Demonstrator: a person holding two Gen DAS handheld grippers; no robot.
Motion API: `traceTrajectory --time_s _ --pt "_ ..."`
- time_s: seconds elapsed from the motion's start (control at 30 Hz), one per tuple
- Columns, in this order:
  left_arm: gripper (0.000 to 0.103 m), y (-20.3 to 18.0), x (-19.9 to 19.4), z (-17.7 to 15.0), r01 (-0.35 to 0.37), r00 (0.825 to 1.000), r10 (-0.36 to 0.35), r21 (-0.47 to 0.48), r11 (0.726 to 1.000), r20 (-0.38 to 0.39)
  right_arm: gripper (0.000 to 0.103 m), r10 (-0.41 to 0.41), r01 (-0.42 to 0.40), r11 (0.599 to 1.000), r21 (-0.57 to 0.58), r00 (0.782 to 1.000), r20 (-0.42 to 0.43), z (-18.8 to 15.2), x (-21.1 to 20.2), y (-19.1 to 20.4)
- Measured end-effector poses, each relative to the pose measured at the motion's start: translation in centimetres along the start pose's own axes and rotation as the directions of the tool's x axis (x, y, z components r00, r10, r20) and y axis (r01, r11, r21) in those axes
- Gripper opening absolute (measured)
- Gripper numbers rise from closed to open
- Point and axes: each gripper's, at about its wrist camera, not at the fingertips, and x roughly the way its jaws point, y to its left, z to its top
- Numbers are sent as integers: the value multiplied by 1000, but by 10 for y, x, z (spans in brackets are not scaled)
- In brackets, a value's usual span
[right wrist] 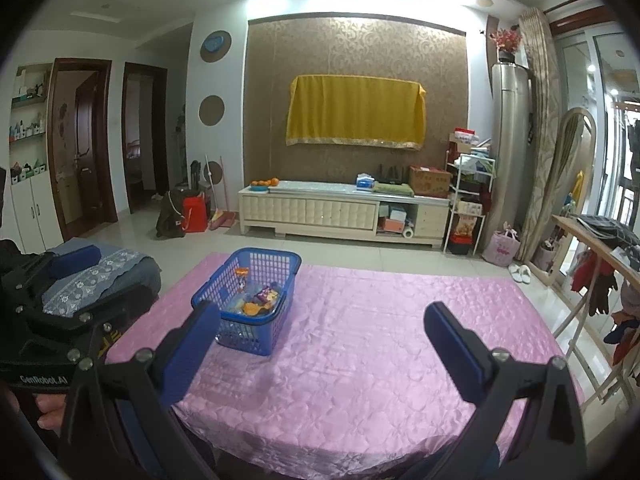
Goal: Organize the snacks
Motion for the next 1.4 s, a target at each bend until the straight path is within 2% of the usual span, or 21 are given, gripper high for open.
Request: traceTrajectory --time_s 0.53,1.4 --pt "103 1 -6 -1 12 1000 -12 -7 1000 -2 103 11 -11 1000 6 1000 -11 -3 -2 4" --pt "103 -5 -4 -1 11 999 -11 -2 1000 -47 103 12 -11 1000 24 999 -39 -5 -7 -3"
